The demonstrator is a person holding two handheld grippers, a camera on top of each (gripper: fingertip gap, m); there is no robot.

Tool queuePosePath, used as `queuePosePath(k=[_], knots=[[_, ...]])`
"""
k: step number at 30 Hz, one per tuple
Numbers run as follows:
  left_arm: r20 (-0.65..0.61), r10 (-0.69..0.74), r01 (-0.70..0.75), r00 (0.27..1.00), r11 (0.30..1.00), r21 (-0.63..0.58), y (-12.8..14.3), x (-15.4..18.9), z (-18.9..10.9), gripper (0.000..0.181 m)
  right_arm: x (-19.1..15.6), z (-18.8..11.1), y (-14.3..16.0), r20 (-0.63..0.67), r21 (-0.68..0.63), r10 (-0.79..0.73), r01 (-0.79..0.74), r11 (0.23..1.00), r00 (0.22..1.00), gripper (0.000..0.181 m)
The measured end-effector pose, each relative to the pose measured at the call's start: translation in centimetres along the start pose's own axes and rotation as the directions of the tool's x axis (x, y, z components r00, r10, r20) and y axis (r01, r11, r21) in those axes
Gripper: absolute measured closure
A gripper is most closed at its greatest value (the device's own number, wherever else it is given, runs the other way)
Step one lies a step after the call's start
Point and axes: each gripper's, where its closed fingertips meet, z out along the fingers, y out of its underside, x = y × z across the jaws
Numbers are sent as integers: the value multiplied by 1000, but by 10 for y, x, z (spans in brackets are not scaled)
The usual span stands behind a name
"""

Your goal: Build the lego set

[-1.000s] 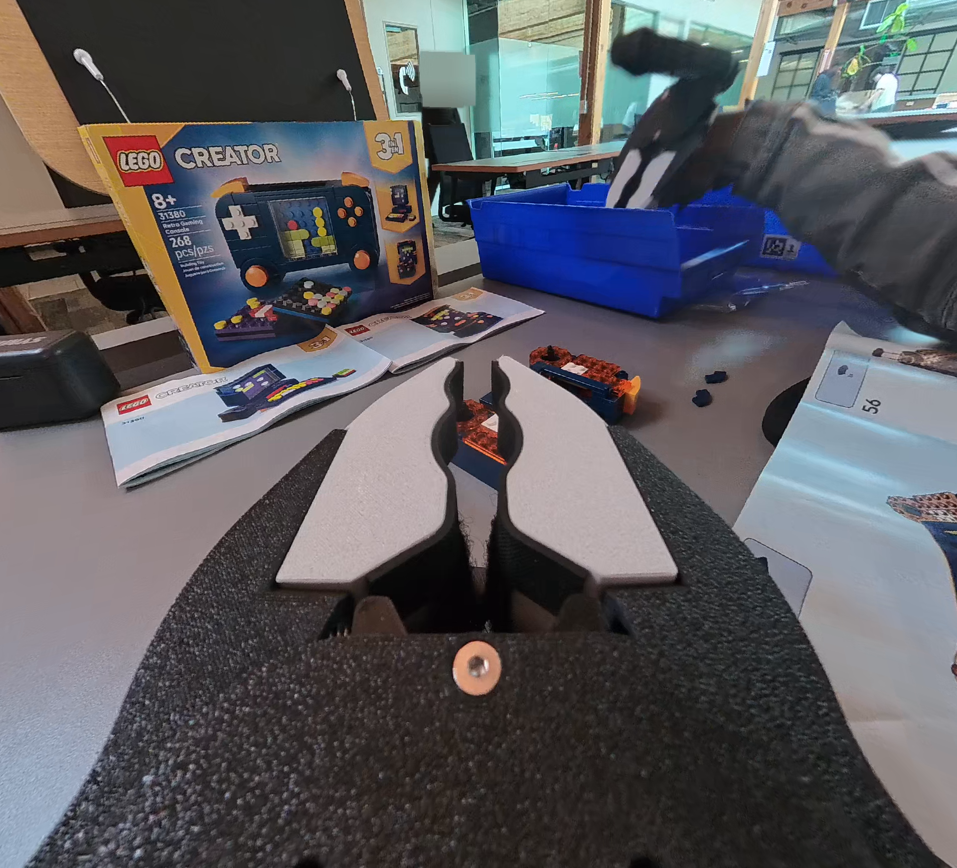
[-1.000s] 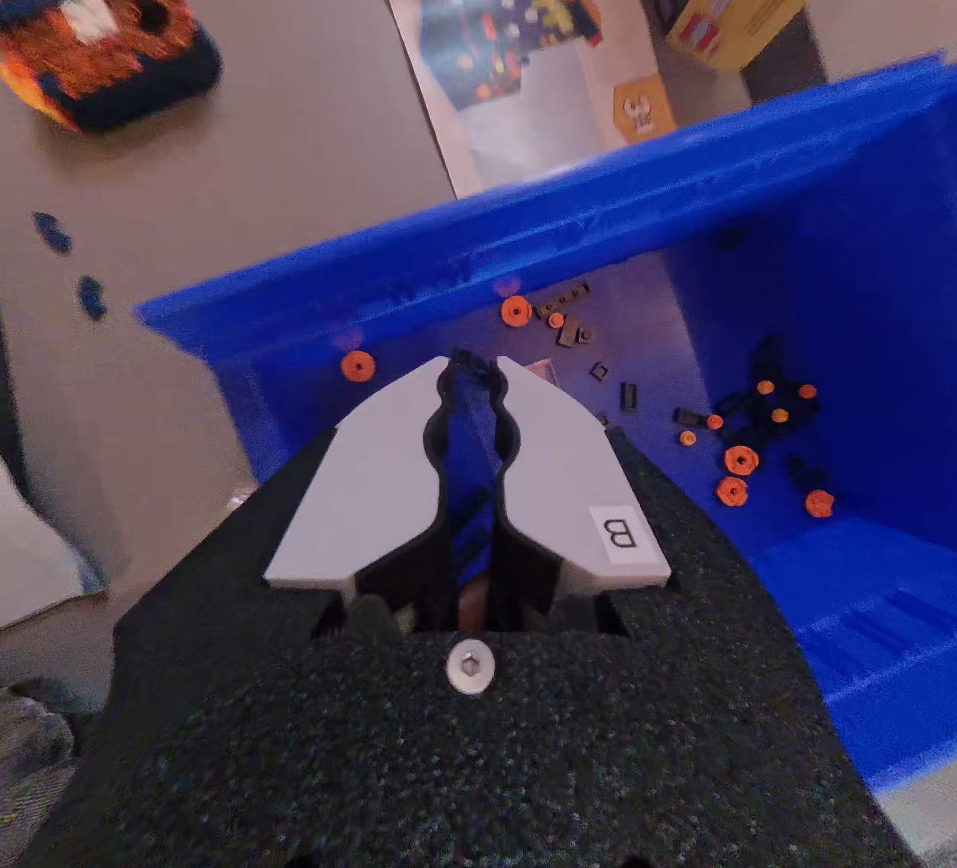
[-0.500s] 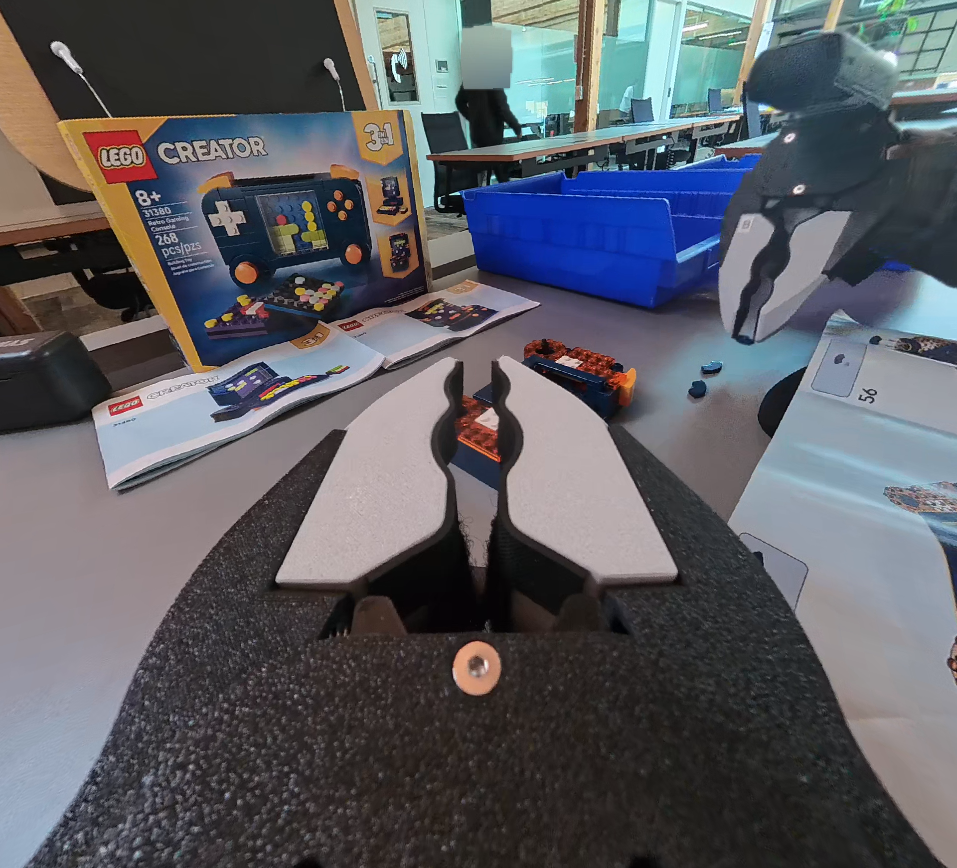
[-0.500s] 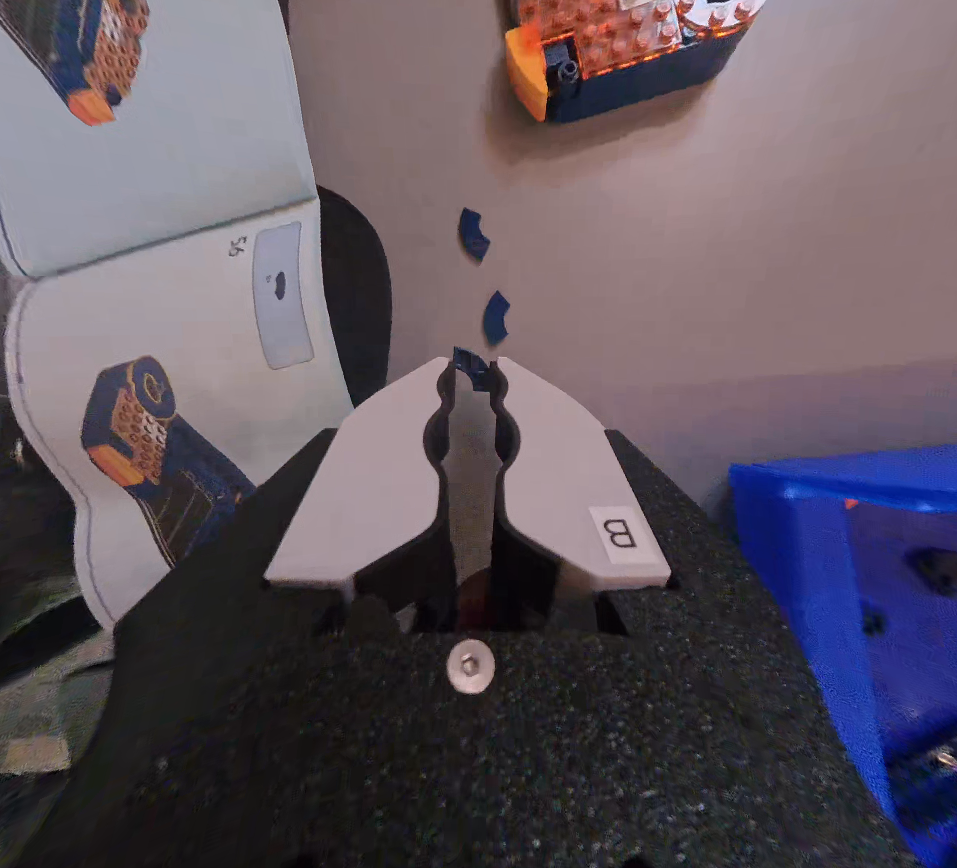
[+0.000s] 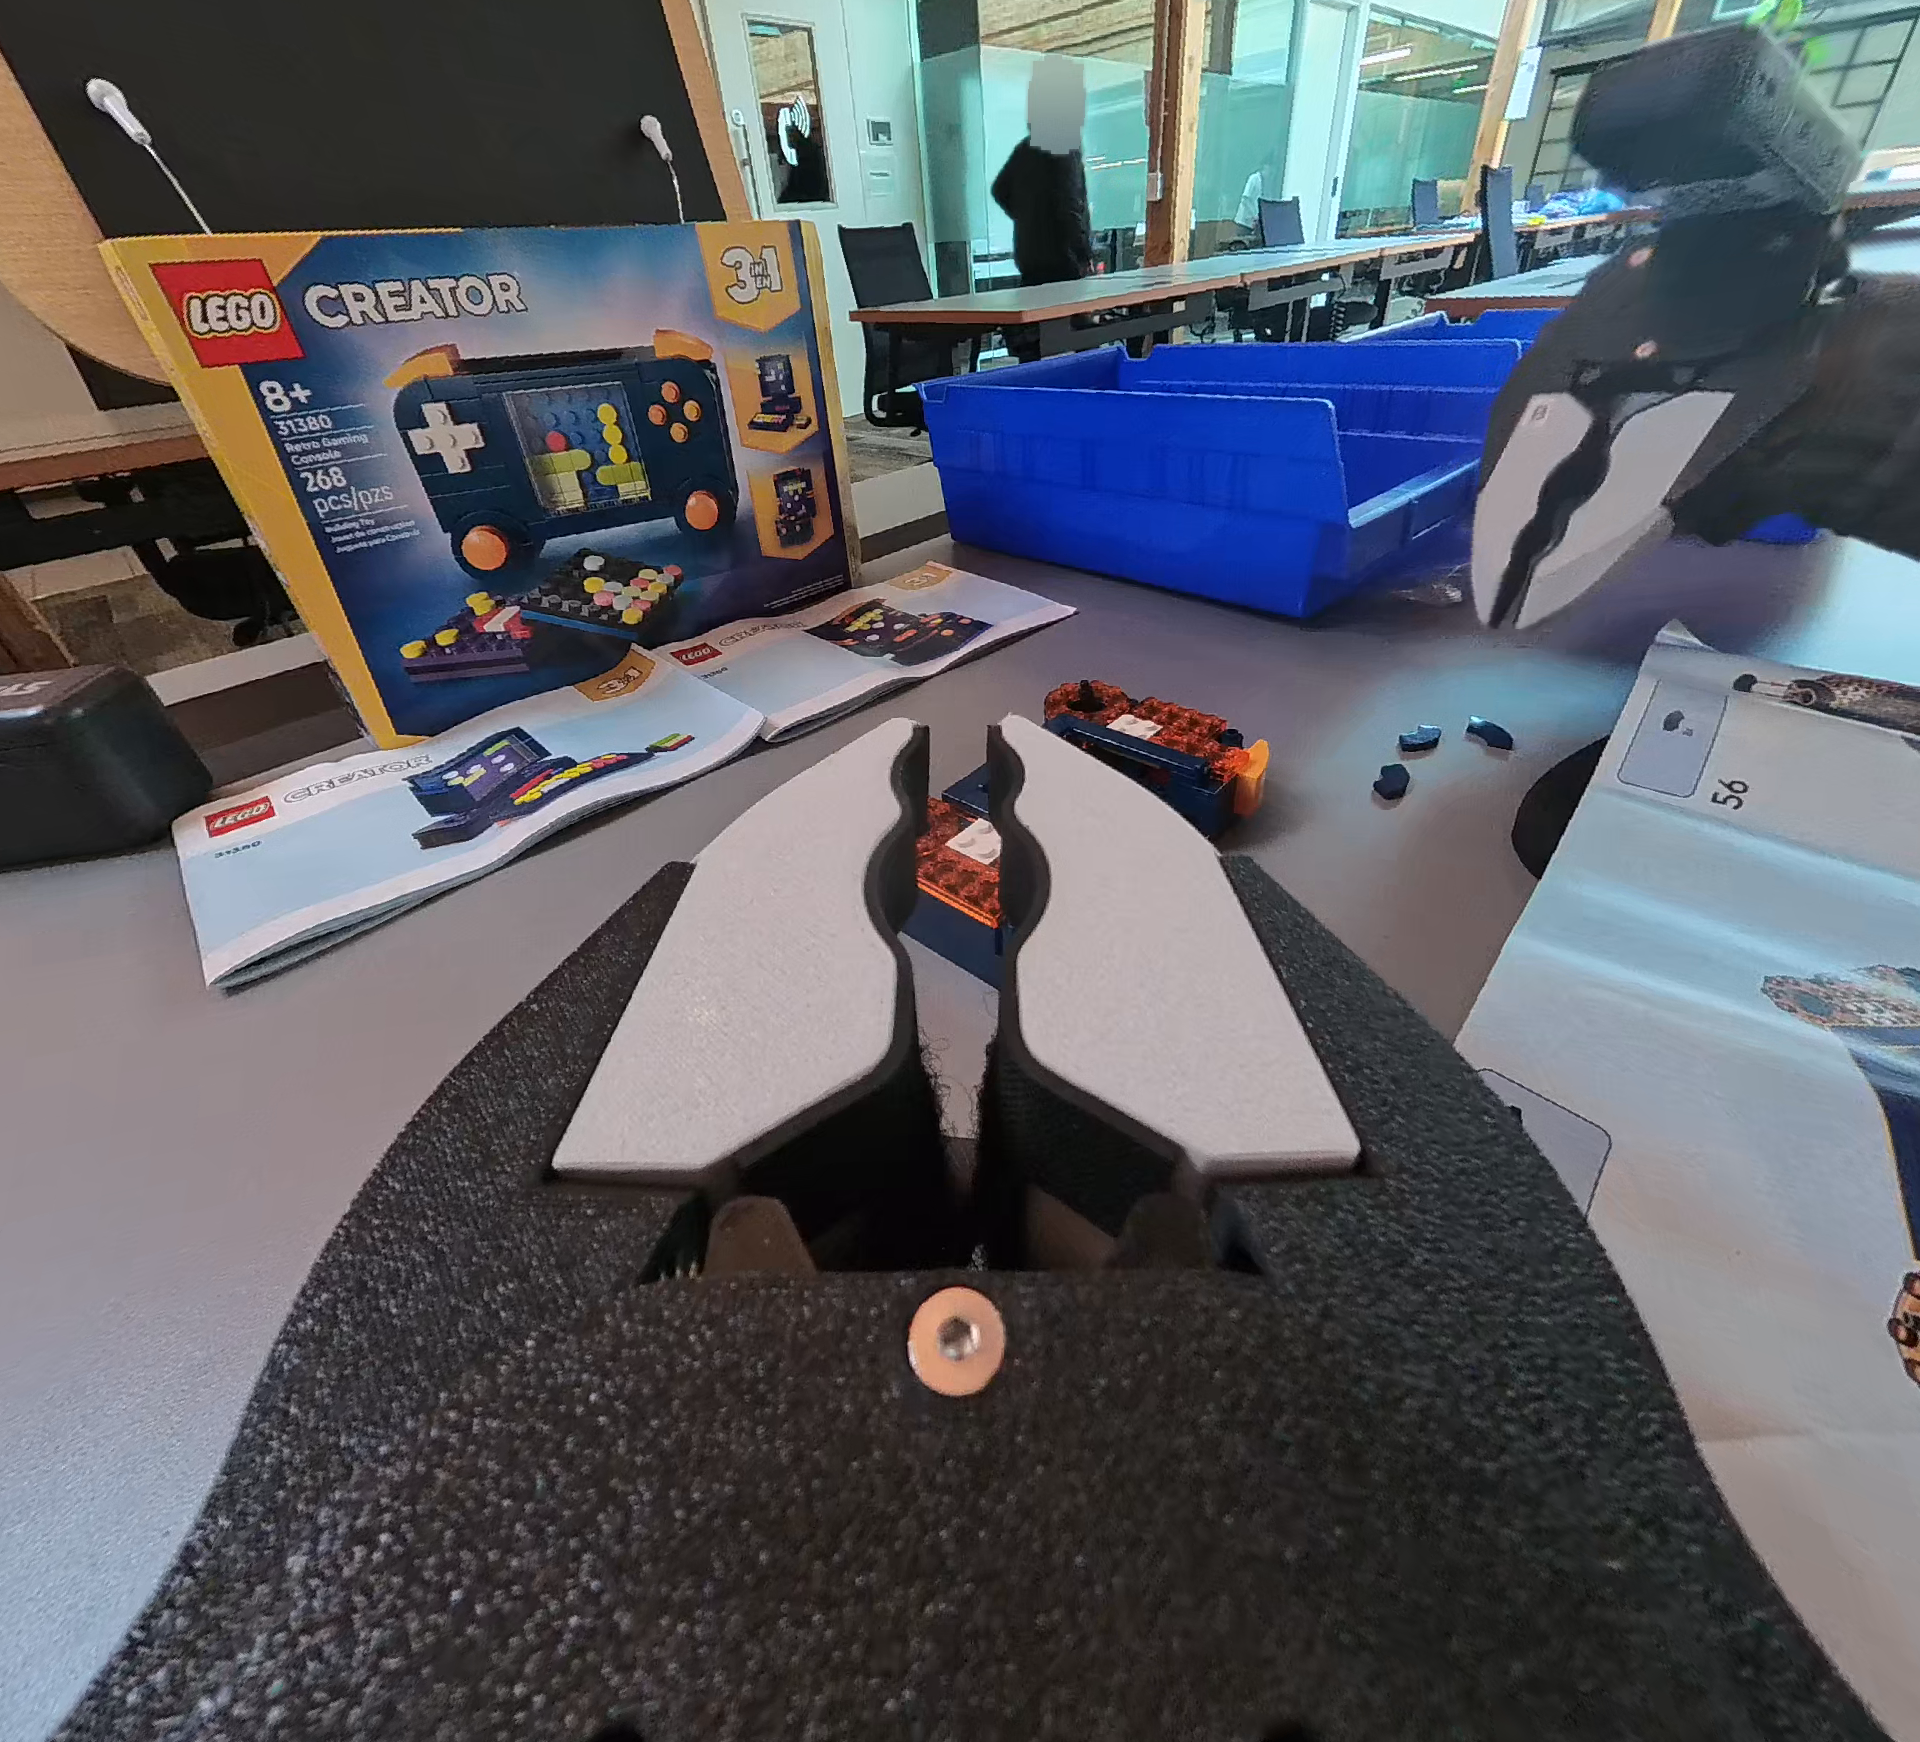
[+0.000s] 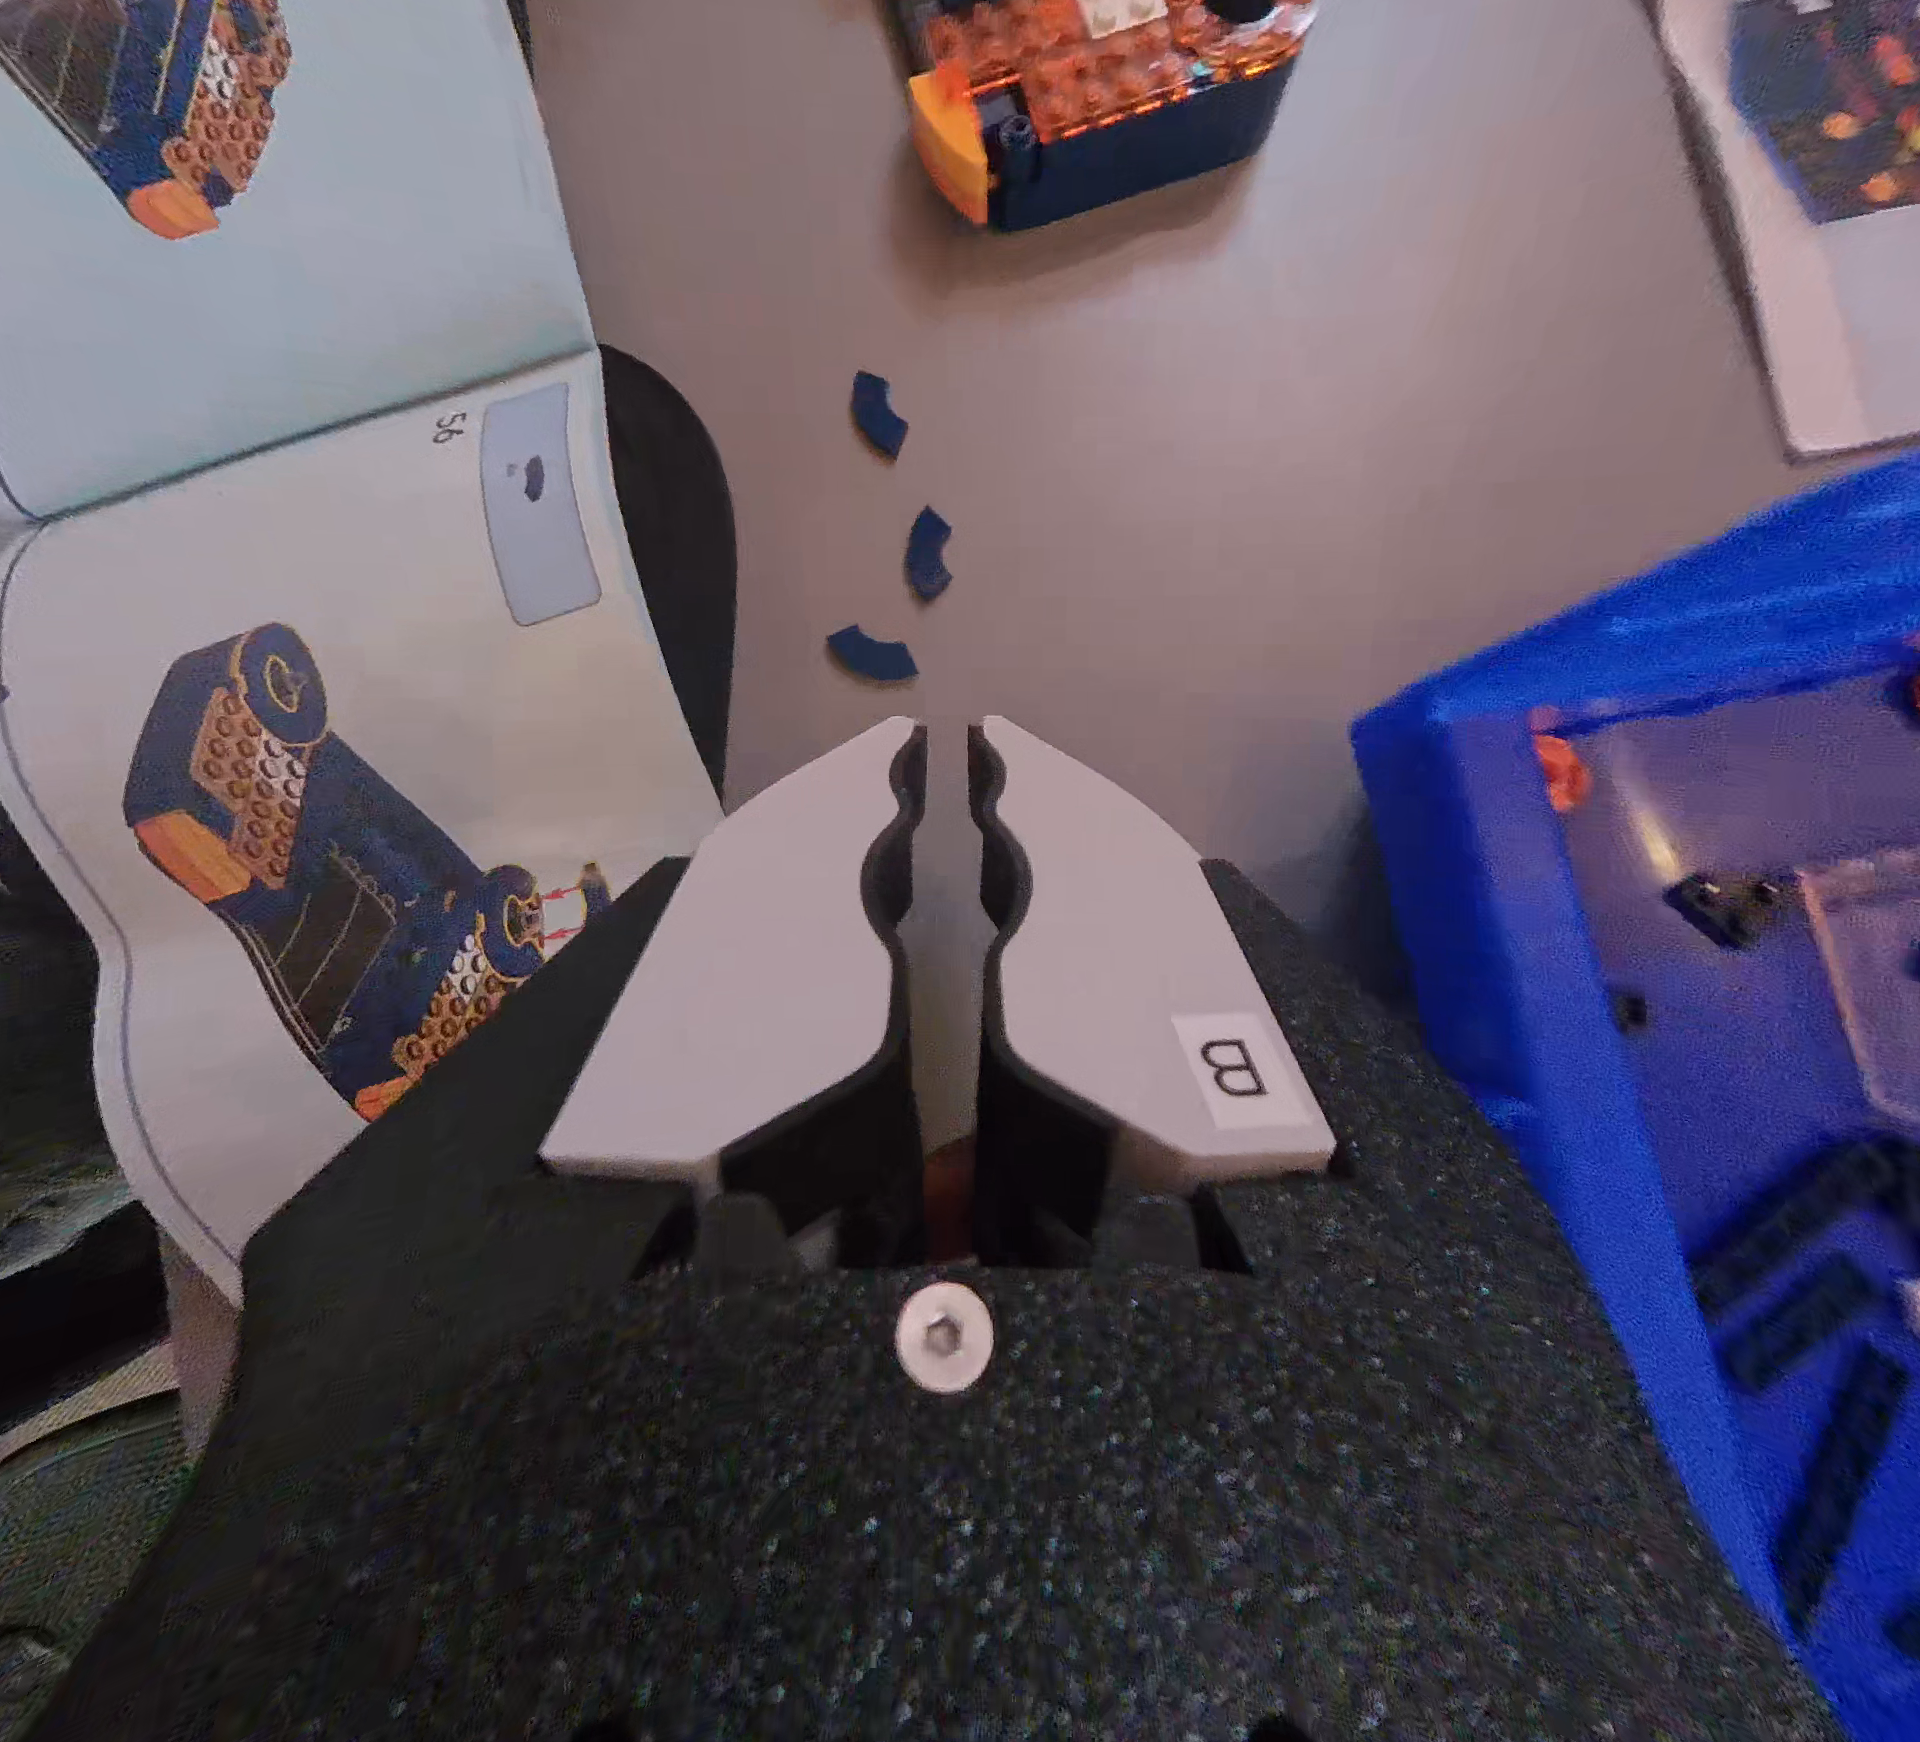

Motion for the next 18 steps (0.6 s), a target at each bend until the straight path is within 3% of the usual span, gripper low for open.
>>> queuePosePath(k=[4, 7, 10, 13, 16, 18], knots=[[2, -11, 11, 1000, 1000, 5, -1, -1, 0, 171, 58, -67, -6, -286, 112, 154, -126, 986, 946, 168], [1, -10, 10, 1000, 1000, 3, 0, -1, 0, 171, 112, -128, 3, -483, 213, 359, -290, 933, 799, 163], [0, -9, 9, 1000, 1000, 3, 0, -1, 0, 171, 149, -155, 25, -599, 175, 440, -427, 887, 669, 160], [2, -18, 18, 1000, 1000, 7, -1, -2, 0, 171, 174, -152, 37, -635, 94, 448, -512, 854, 630, 170], [3, -26, 26, 1000, 1000, 13, -1, -3, -1, 171, 189, -124, 64, -642, -63, 443, -620, 782, 625, 178], [3, -26, 26, 1000, 1000, 16, -2, -3, -1, 171, 202, -106, 77, -656, -140, 392, -614, 777, 646, 181]])
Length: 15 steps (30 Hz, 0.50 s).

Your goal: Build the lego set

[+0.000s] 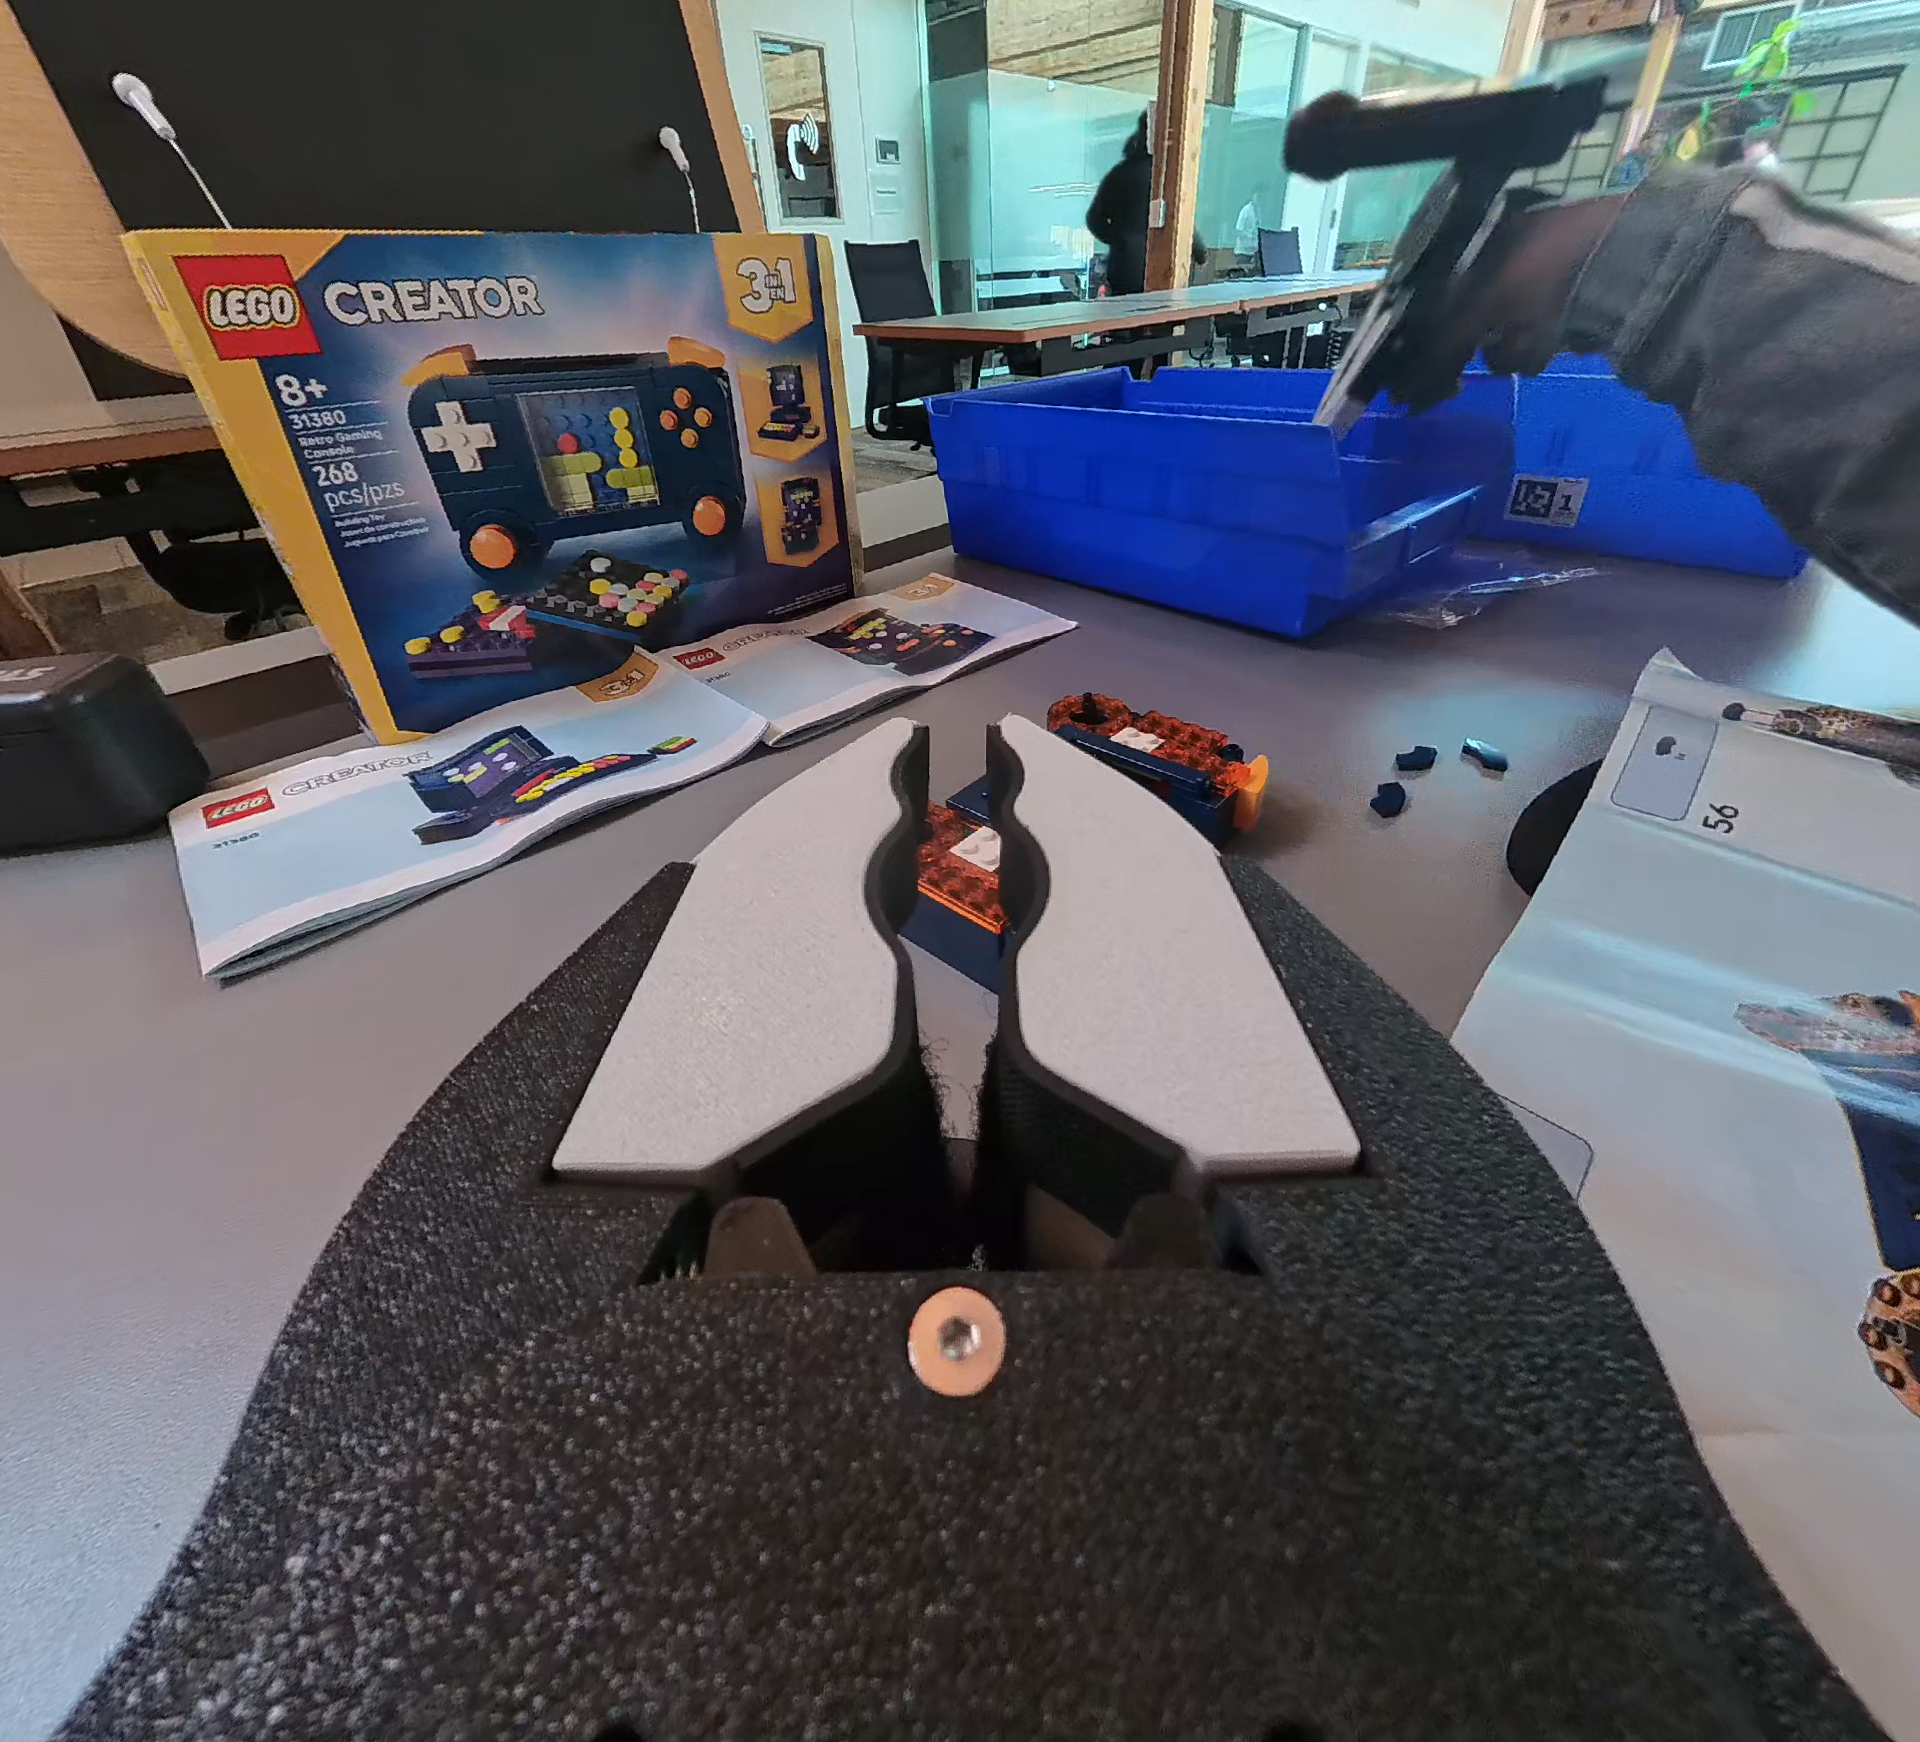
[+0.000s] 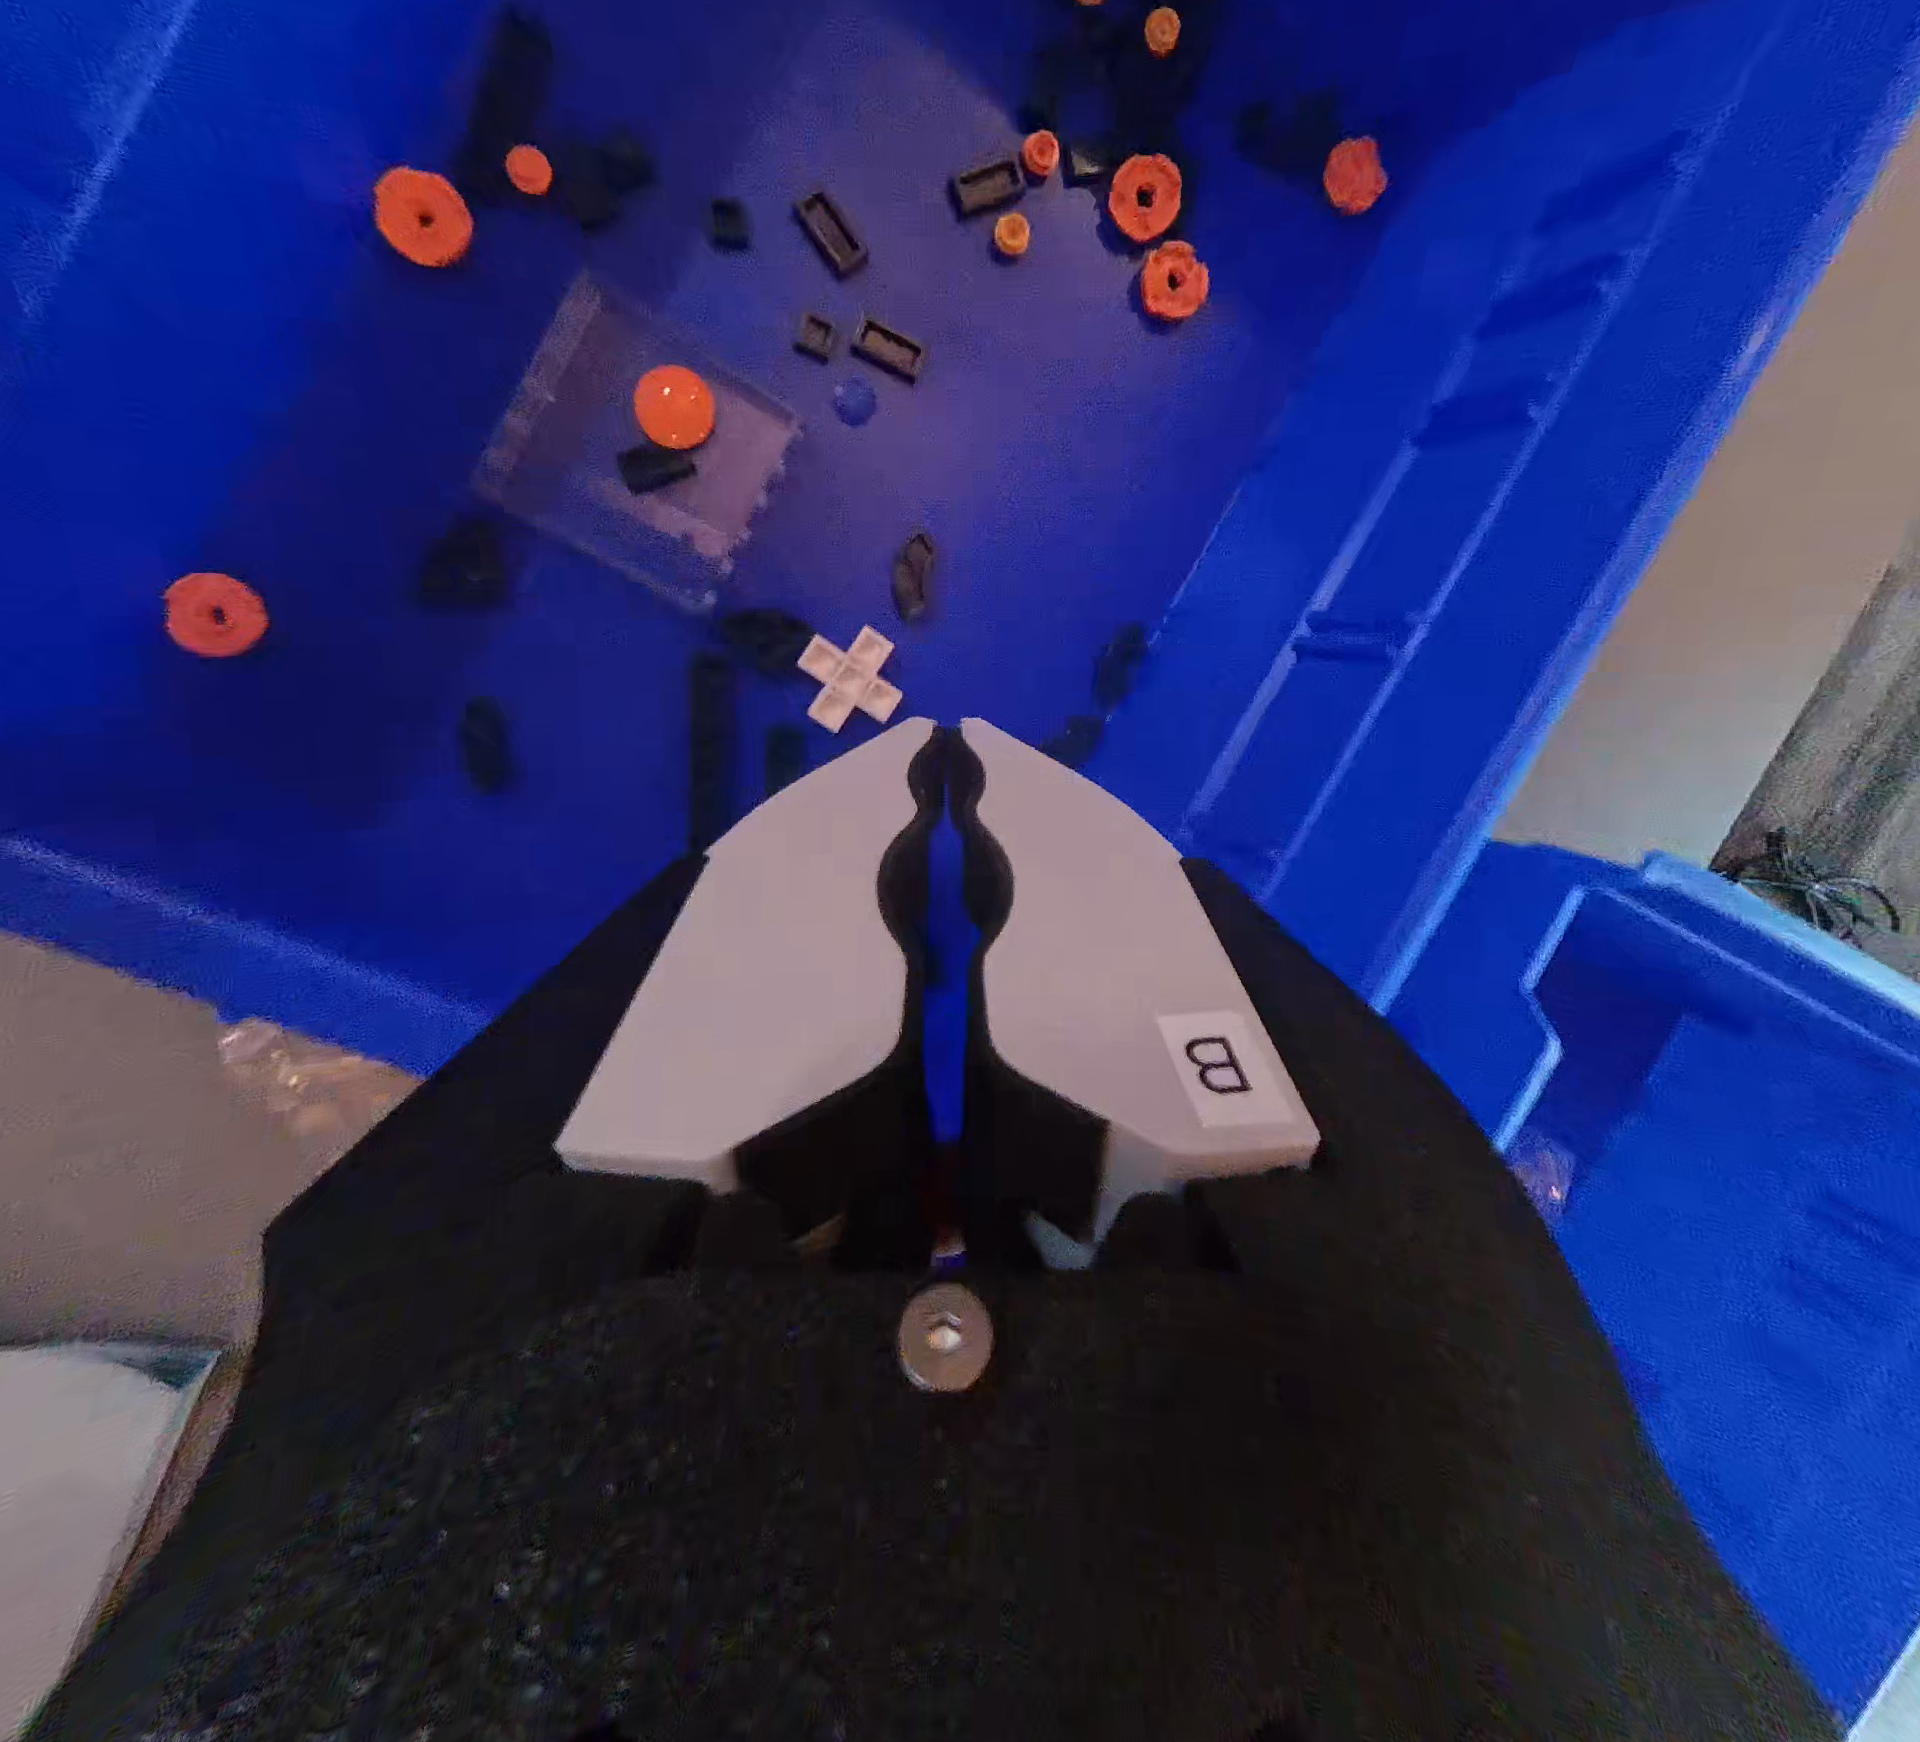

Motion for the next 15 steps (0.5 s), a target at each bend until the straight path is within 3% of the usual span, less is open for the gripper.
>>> queuePosePath(k=[3, 7, 15], knots=[[-3, 2, -2, 1000, 1000, -4, 1, 1, 0, 171, -10, 26, -9, 76, 6, 9, -9, 1000, 997, 181], [-11, 8, -8, 1000, 1000, -9, 1, 2, 1, 171, -11, 40, -13, 120, -23, 78, -76, 997, 990, 161], [-9, 1, -1, 1000, 1000, 1, 0, 1, 0, 171, -11, 60, -13, 135, -92, 158, -147, 985, 978, 167]])
